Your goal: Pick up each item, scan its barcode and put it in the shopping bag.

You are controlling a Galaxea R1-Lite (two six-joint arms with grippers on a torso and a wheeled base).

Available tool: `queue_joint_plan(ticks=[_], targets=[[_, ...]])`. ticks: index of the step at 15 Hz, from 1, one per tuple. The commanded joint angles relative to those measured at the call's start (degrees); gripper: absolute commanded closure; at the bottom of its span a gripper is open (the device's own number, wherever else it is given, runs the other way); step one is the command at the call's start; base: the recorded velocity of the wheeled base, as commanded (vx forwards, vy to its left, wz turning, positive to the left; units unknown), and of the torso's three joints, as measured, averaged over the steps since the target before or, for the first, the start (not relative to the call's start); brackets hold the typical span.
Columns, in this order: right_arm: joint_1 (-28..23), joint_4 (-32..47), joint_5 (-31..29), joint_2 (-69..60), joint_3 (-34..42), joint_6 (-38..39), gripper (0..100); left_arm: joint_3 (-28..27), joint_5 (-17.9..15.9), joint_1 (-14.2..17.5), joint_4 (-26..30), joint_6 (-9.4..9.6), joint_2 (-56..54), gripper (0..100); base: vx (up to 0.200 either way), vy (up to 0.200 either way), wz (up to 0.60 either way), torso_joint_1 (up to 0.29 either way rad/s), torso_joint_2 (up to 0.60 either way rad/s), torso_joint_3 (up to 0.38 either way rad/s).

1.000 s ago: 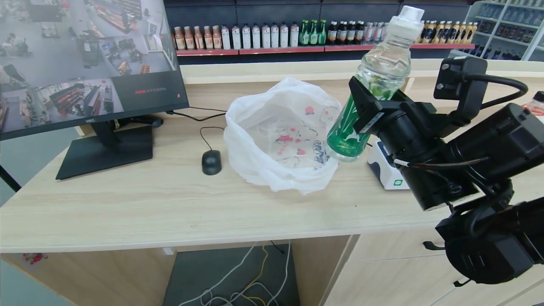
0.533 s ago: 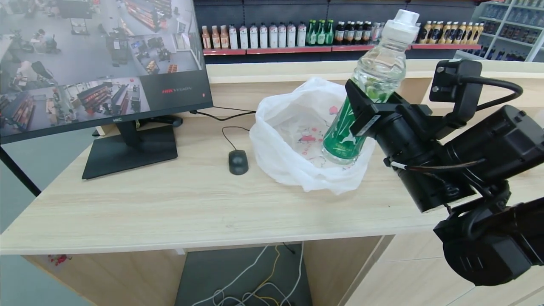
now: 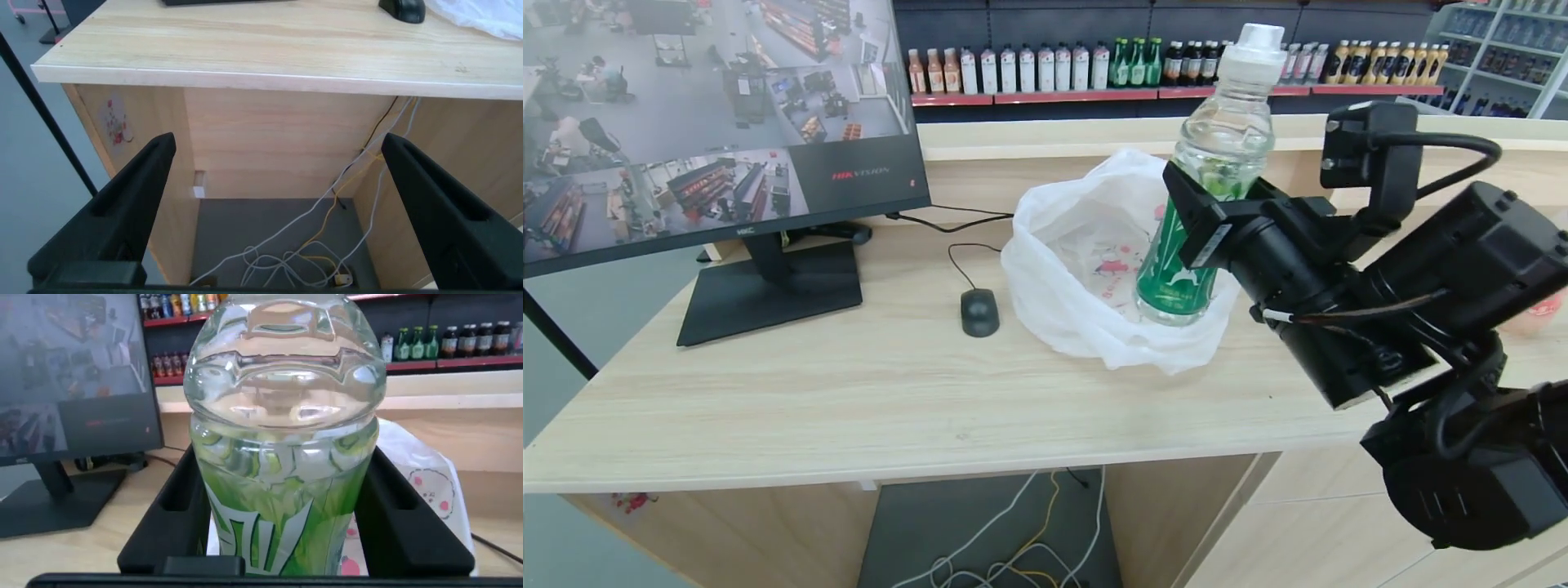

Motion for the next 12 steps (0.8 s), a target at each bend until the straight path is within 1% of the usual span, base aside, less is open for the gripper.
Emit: queue_joint_plan(ticks=[1, 3, 5, 9, 10, 11, 12], targets=[[0.00, 4.05, 0.04, 1.02, -5.44, -0.21, 100, 0.00, 0.00, 0.02, 0.00, 0.02, -0.02, 0, 0.000, 0.000, 0.00, 0.000, 0.00, 0.000], [-0.18, 9.94, 0.91, 4.62, -14.14, -0.03, 100, 0.00, 0.00, 0.02, 0.00, 0.02, -0.02, 0, 0.000, 0.000, 0.00, 0.000, 0.00, 0.000], [-1.41, 12.93, 3.55, 7.87, -18.80, -0.03, 100, 0.00, 0.00, 0.02, 0.00, 0.02, -0.02, 0, 0.000, 0.000, 0.00, 0.000, 0.00, 0.000], [-5.19, 14.60, 8.91, 15.26, -28.20, 0.05, 100, 0.00, 0.00, 0.02, 0.00, 0.02, -0.02, 0, 0.000, 0.000, 0.00, 0.000, 0.00, 0.000], [-5.89, 14.69, 9.53, 16.58, -29.87, 0.05, 100, 0.00, -0.09, 0.02, 0.00, -0.07, -0.02, 0, 0.000, 0.000, 0.00, 0.000, 0.00, 0.000], [-5.89, 14.69, 9.53, 16.58, -29.87, 0.05, 100, 0.00, 0.00, 0.11, 0.00, -0.07, -0.02, 0, 0.000, 0.000, 0.00, 0.000, 0.00, 0.000], [-6.95, 14.69, 9.70, 19.04, -32.60, 1.37, 100, 0.00, 0.00, 0.02, 0.00, -0.07, -0.02, 0, 0.000, 0.000, 0.00, 0.000, 0.00, 0.000]])
